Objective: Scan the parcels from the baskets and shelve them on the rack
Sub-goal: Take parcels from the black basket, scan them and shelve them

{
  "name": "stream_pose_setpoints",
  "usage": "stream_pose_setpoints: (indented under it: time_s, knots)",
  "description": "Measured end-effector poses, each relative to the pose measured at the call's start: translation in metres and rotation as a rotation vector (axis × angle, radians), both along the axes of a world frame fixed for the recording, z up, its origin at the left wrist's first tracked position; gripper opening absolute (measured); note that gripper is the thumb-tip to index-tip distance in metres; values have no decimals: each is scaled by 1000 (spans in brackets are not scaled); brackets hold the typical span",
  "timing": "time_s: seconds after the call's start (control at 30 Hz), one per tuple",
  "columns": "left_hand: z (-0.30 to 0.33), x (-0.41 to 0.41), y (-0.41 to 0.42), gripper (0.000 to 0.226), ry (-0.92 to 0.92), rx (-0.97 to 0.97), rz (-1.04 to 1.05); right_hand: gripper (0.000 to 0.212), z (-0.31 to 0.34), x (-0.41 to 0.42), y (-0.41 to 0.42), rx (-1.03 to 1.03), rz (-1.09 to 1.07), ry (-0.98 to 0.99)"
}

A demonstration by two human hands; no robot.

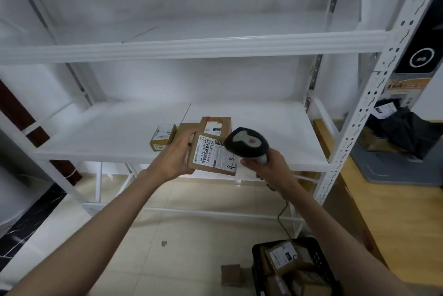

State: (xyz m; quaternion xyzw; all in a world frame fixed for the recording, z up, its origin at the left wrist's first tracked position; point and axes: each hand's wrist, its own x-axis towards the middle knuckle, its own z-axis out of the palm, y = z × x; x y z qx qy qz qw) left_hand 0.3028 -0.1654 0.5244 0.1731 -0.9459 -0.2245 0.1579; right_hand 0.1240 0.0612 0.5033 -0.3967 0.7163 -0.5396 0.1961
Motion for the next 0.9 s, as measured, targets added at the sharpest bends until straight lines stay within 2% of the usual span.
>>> stream_pose_setpoints:
  time_s: [0.17, 0.33, 0.77, 0.9]
  knots:
    - [20, 8, -20, 105, -133, -196, 31, 33, 5, 22, -15, 57, 75, 427]
    - [31, 17, -30, 101, -182, -277, 42, 50, 10, 31, -23, 100, 107, 570]
    - [30, 9, -36, 106, -211, -329, 35, 52, 23, 20, -26, 120, 132, 588]
    - [31, -1, -39, 106, -204, -329, 40, 45, 23, 13, -26, 123, 126, 584]
